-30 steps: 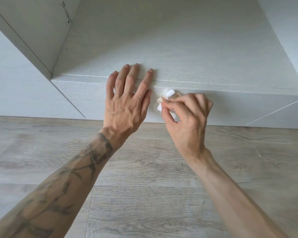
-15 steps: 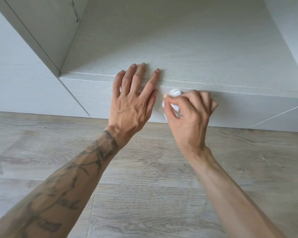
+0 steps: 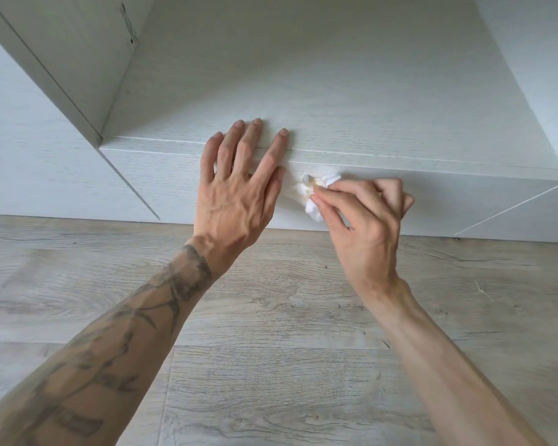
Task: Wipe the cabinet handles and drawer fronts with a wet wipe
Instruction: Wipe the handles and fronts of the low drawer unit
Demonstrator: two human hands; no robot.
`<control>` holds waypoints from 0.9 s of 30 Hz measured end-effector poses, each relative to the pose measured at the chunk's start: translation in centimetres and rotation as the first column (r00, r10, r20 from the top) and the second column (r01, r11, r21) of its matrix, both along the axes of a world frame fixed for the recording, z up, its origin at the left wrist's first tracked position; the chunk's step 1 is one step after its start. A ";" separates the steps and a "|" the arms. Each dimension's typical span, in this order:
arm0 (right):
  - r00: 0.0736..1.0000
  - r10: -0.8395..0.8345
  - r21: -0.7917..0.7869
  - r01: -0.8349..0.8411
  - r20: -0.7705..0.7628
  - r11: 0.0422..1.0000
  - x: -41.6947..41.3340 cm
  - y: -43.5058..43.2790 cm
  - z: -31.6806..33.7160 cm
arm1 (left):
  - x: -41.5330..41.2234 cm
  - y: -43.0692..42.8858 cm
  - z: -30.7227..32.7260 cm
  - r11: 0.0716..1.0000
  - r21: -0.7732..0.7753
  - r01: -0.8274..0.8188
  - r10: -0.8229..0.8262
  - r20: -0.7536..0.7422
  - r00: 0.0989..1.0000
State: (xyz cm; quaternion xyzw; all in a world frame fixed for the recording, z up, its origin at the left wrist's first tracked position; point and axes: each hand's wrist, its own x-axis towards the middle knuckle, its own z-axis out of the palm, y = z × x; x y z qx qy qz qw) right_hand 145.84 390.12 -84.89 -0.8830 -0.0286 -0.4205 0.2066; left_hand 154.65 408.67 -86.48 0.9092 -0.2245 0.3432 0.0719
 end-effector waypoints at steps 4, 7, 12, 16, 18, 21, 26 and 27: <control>0.999 -0.052 0.027 0.052 -0.013 0.998 -0.6 -0.8 -0.1 | 0.0 0.0 0.0 1.000 0.006 -0.003 0.003 -0.003 1.000; 1.000 0.007 0.010 -0.007 -0.012 1.000 0.3 0.7 0.2 | 0.0 -0.1 -0.1 1.000 0.001 -0.007 0.007 0.012 1.000; 0.999 0.040 -0.036 -0.040 -0.002 0.999 -0.2 -1.3 -0.3 | 0.2 -0.1 -0.2 1.000 -0.011 -0.005 0.005 0.012 1.000; 0.999 0.040 -0.013 -0.040 0.009 0.999 -0.1 -1.1 -0.3 | 0.1 -0.3 -0.2 1.000 -0.015 -0.009 0.010 0.030 0.999; 0.995 0.104 -0.044 -0.104 -0.005 0.994 0.5 -0.2 0.0 | 0.1 -0.3 -0.2 1.000 -0.020 -0.010 0.010 0.043 0.999; 0.994 0.107 -0.090 -0.107 -0.010 0.990 0.2 -1.7 0.0 | 0.1 -0.2 -0.2 1.000 -0.021 0.000 0.000 0.029 1.000; 1.000 -0.009 -0.049 0.009 0.004 0.999 -2.0 -5.9 -0.5 | 0.0 -0.2 0.0 1.000 -0.028 -0.004 0.004 0.001 1.000; 1.000 -0.011 -0.004 0.011 -0.004 1.000 -2.3 -6.1 -0.5 | 0.0 -0.3 0.0 1.000 -0.029 -0.005 0.005 -0.003 1.000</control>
